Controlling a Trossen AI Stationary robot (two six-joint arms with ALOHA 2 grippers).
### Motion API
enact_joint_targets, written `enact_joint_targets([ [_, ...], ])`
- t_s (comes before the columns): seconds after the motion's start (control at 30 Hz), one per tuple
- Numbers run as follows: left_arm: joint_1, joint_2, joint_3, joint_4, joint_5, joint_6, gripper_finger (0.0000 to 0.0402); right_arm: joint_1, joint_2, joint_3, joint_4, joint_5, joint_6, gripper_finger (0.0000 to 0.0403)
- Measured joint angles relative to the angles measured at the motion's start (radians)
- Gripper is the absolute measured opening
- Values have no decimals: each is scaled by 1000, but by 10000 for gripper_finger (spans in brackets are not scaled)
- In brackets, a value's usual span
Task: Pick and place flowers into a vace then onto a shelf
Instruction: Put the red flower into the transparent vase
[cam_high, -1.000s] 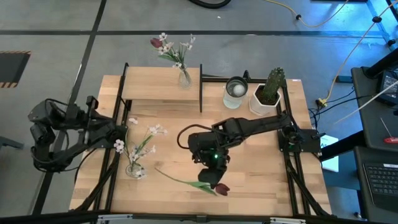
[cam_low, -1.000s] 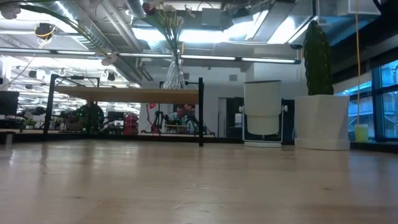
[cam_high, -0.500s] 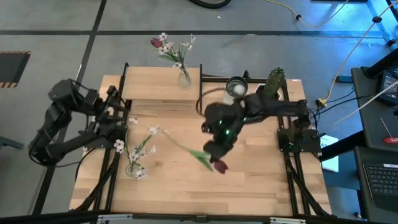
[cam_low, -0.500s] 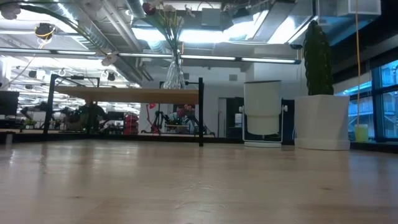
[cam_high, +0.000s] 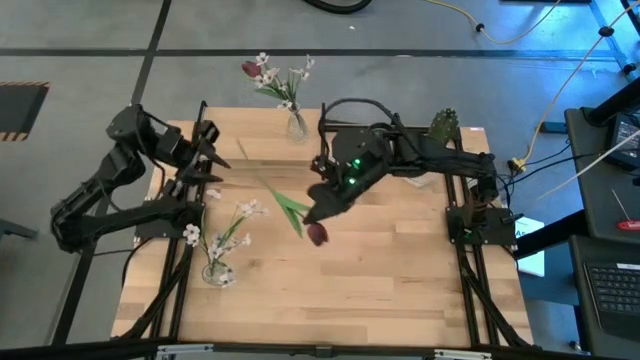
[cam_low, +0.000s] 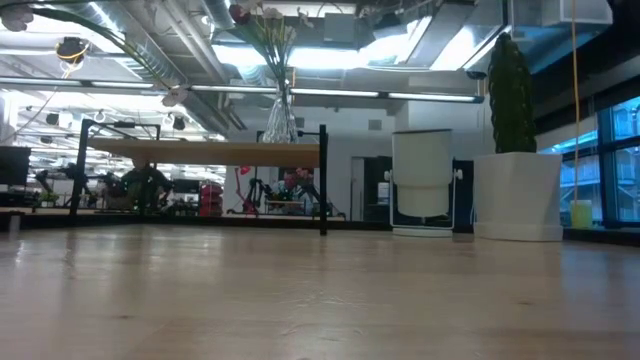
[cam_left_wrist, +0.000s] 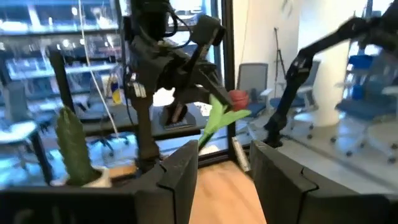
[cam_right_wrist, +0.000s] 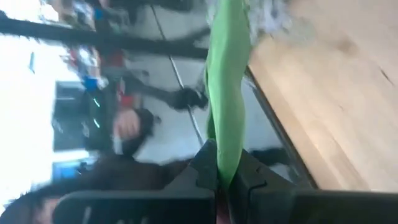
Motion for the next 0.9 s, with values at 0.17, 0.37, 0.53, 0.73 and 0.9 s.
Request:
enact_joint_targets([
  [0.17,-52,18,0,0,-119,290,141,2,11,-1,132,1,97,10],
  [0.37,-128,18,0,0,-254,597,141,0,12,-1,131,130,100,10],
  [0.53,-192,18,0,-14,-410,746,141,2,12,-1,145,177,124,10],
  [0.73,-268,41,0,-31,-601,880,141,1,12,-1,192,194,148,10],
  [0.9,-327,58,0,-28,-707,896,141,4,12,-1,190,196,147,10],
])
